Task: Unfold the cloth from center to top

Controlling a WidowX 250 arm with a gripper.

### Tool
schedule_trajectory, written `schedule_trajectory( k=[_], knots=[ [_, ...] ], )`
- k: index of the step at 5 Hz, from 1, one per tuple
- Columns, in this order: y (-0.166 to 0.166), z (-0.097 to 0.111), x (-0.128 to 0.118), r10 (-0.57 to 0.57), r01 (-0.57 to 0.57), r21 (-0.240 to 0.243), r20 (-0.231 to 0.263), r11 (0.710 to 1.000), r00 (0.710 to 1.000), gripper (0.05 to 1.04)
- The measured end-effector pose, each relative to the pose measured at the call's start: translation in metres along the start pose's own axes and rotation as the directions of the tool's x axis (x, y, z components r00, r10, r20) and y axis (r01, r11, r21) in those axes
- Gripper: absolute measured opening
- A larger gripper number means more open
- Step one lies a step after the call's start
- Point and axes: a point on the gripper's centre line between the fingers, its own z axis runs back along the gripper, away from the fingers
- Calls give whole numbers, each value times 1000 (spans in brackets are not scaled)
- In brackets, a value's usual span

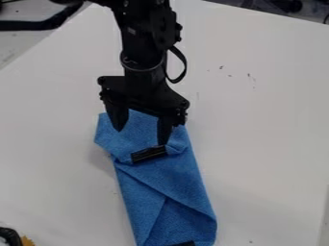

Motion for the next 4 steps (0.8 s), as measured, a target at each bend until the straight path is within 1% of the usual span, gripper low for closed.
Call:
schedule_trajectory(
  k=[1, 2, 3, 4],
  knots=[
    [0, -6, -3, -4, 4, 1, -22, 1000, 1000, 999],
    [-1, -13, 3, -16, 16, -17, -7, 1000, 1000, 999],
    [1, -24, 8, -30, 30, -39, 4, 999, 1000, 999],
    [4, -43, 14, -50, 51, -79, 6, 996, 999, 999]
  ],
)
